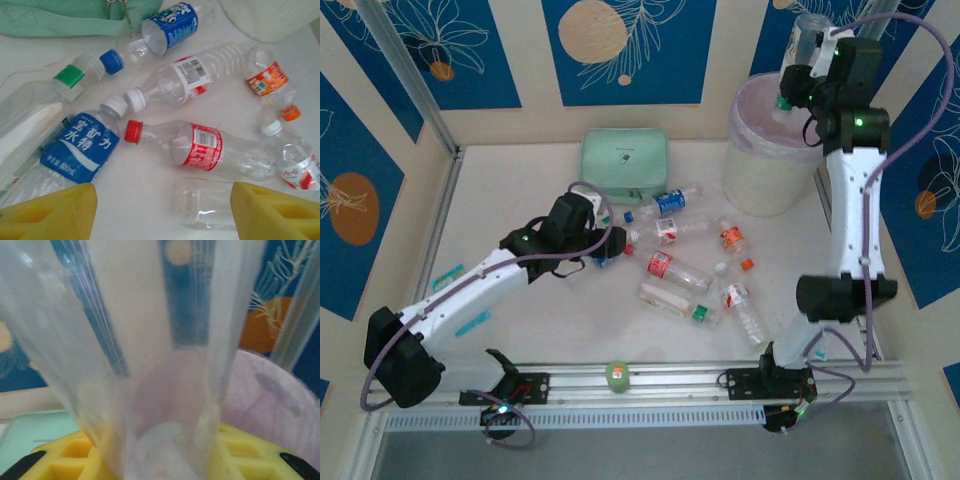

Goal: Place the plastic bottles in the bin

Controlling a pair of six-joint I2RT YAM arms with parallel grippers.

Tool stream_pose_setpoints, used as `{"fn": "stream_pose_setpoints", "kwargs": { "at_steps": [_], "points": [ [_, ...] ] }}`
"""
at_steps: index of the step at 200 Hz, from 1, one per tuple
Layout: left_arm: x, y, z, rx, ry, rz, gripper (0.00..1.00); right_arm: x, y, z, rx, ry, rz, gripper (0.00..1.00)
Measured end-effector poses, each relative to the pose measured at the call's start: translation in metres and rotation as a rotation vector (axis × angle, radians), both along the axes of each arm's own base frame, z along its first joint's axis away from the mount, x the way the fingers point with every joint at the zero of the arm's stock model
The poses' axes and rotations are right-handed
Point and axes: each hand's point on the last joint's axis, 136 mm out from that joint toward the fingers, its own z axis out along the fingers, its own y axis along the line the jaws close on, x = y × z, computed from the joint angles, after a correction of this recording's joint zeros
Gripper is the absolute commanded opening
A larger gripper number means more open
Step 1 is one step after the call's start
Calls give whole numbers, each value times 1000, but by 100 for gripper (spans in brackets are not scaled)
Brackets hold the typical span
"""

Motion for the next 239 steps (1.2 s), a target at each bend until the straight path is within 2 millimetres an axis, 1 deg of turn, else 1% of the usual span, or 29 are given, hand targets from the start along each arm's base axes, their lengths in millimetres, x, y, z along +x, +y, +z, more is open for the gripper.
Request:
{"fn": "stream_pose_setpoints", "kwargs": {
  "at_steps": [14,25,36,40,51,69,84,101,128,140,149,156,169,182,191,203,225,239],
  "points": [
    [-3,6,-4,27,12,8,70,23,-12,-19,-37,60,-32,13],
    [-5,9,-7,43,22,14,69,40,-19,-40,-59,118,-44,10],
    [-6,12,-9,57,30,20,68,53,-23,-62,-71,178,-48,8],
    [-7,13,-9,62,31,22,68,56,-25,-69,-74,195,-49,7],
    [-8,16,-10,71,34,27,67,64,-28,-94,-76,260,-49,6],
    [-10,19,-11,86,38,25,67,68,-29,-133,-72,367,-46,3],
    [-11,20,-13,99,43,20,67,68,-30,-159,-66,437,-43,3],
    [-13,21,-15,110,48,14,66,67,-29,-182,-55,495,-34,3],
    [-13,20,-18,116,54,6,66,75,-33,-214,-19,558,-23,5],
    [-13,19,-20,118,59,-7,66,79,-38,-231,-4,592,-21,9],
    [-14,17,-21,119,61,-18,66,80,-41,-249,9,629,-20,13],
    [-15,16,-21,120,64,-28,67,80,-43,-263,18,662,-21,19],
    [-16,15,-23,118,70,-39,68,79,-46,-286,33,713,-22,36],
    [-16,14,-24,122,72,-50,71,74,-47,-303,53,758,-28,53],
    [-17,13,-25,126,72,-58,73,70,-47,-306,68,776,-29,64],
    [-17,13,-27,135,74,-66,77,72,-47,-304,76,765,-27,75],
    [-19,16,-33,170,81,-83,85,73,-46,-303,97,757,-25,87],
    [-19,20,-37,205,82,-89,88,72,-47,-299,106,752,-26,94]
  ]
}}
